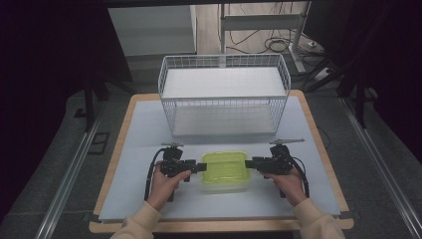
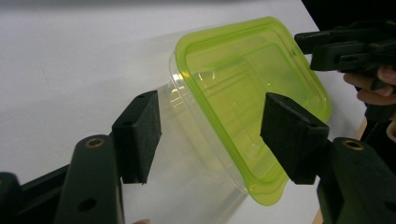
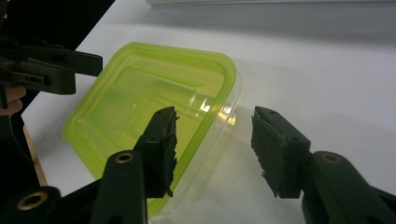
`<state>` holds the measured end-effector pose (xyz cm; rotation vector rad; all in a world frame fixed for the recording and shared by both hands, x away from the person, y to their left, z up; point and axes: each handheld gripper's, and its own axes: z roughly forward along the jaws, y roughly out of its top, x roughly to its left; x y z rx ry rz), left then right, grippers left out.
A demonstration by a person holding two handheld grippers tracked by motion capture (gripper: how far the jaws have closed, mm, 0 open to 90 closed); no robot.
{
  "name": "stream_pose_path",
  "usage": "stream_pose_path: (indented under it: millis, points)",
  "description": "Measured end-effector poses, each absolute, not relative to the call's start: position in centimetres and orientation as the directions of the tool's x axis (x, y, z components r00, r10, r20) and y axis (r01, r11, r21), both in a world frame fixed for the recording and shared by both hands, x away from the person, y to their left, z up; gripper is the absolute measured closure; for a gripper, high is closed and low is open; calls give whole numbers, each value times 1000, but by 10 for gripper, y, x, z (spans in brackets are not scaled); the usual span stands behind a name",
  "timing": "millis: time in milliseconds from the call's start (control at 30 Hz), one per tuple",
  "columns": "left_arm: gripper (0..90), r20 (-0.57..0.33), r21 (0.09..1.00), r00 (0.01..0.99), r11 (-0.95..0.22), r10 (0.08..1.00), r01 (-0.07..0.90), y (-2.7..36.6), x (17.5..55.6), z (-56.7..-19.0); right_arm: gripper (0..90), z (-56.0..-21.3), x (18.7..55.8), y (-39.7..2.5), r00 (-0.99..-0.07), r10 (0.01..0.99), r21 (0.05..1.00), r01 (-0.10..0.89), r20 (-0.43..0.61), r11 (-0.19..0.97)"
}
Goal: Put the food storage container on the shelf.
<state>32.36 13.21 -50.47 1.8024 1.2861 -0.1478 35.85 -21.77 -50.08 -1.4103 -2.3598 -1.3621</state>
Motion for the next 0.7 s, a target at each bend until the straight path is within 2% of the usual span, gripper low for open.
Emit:
stream_pose_path:
  millis: [200,400,500,700]
  points:
    - [452,-601,550,434,-47,671,834,129,327,-513,600,-506,362,-214,-572,653,621,759,496,193]
    - [583,-635,524,422,-41,648,851,128,328,-519,661,-509,363,-217,-554,623,586,789,552,183]
    - [676,-632,524,422,-43,650,851,129,328,-520,681,-509,363,-218,-547,614,573,799,569,182]
    - [755,-653,542,437,-21,619,840,130,322,-515,761,-506,361,-218,-529,602,569,809,598,147]
